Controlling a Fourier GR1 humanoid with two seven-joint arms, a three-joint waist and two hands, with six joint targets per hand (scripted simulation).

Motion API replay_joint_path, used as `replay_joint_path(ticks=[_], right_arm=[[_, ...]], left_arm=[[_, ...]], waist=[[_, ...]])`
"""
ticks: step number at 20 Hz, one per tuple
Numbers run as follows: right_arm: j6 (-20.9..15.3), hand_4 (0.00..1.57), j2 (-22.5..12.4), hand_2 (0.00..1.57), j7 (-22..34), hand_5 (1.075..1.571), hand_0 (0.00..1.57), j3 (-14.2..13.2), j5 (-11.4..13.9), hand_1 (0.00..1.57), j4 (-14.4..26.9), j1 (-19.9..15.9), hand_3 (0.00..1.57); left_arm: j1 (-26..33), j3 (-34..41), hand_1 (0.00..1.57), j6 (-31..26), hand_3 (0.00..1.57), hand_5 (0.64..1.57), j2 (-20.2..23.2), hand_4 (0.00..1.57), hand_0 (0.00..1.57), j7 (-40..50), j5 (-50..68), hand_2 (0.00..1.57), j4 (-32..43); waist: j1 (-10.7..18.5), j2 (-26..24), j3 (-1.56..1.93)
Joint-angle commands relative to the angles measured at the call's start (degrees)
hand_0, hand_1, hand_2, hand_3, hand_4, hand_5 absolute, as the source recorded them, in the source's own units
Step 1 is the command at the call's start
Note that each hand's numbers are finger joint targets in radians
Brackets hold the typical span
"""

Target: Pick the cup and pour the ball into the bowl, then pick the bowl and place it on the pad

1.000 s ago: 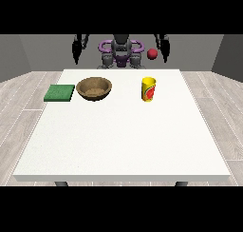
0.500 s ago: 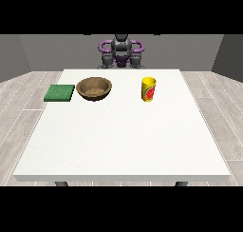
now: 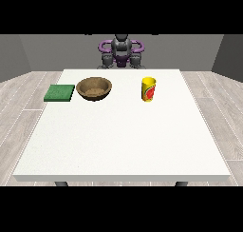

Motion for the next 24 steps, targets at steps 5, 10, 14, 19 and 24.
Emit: replay_joint_path(ticks=[5, 10, 14, 19, 24], right_arm=[[1.95, 0.0, -1.08, 0.0, -4.57, 1.57, 0.0, -4.36, 3.37, 0.0, 2.94, -13.57, 0.0], [8.16, 0.0, -5.24, 0.0, -10.55, 1.568, 0.0, -9.36, -1.44, 0.0, 0.18, -14.19, 0.0], [6.99, 0.0, -1.54, 0.0, -11.1, 1.567, 0.0, -4.89, 0.98, 0.0, -2.44, -13.51, 0.0], [13.37, 0.0, -6.37, 0.0, -11.38, 1.569, 0.0, -9.53, -4.17, 0.0, -7.75, -12.17, 0.0], [11.45, 0.0, -5.66, 0.0, -5.54, 1.567, 0.0, -10.65, -2.03, 0.0, -10.3, -12.95, 0.0]], left_arm=[[-14.78, 4.67, 0.0, -0.51, 0.0, 1.509, 3.24, 0.0, 0.0, -8.57, -2.02, 0.0, 3.49], [-20.98, 11.81, 0.0, -2.75, 0.0, 1.483, 9.98, 0.0, 0.0, -14.15, -1.57, 0.0, 8.55], [-21.85, 13.42, 0.0, -3.18, 0.0, 1.447, 11.47, 0.0, 0.0, -23.19, -5.31, 0.0, 18.27], [-15.88, 14.43, 0.0, -3.41, 0.0, 1.426, 9.27, 0.0, 0.0, -36.81, -7.49, 0.0, 25.52], [-15.02, 14.22, 0.0, -4.6, 0.0, 1.4, 8.9, 0.0, 0.0, -45.13, -9.6, 0.0, 37.55]], waist=[[-3.89, 22.61, 0.06], [-7.17, 31.04, 0.08], [-10.44, 33.69, 0.03], [-12.6, 37.26, 0.02], [-11.68, 34.14, 0.0]])
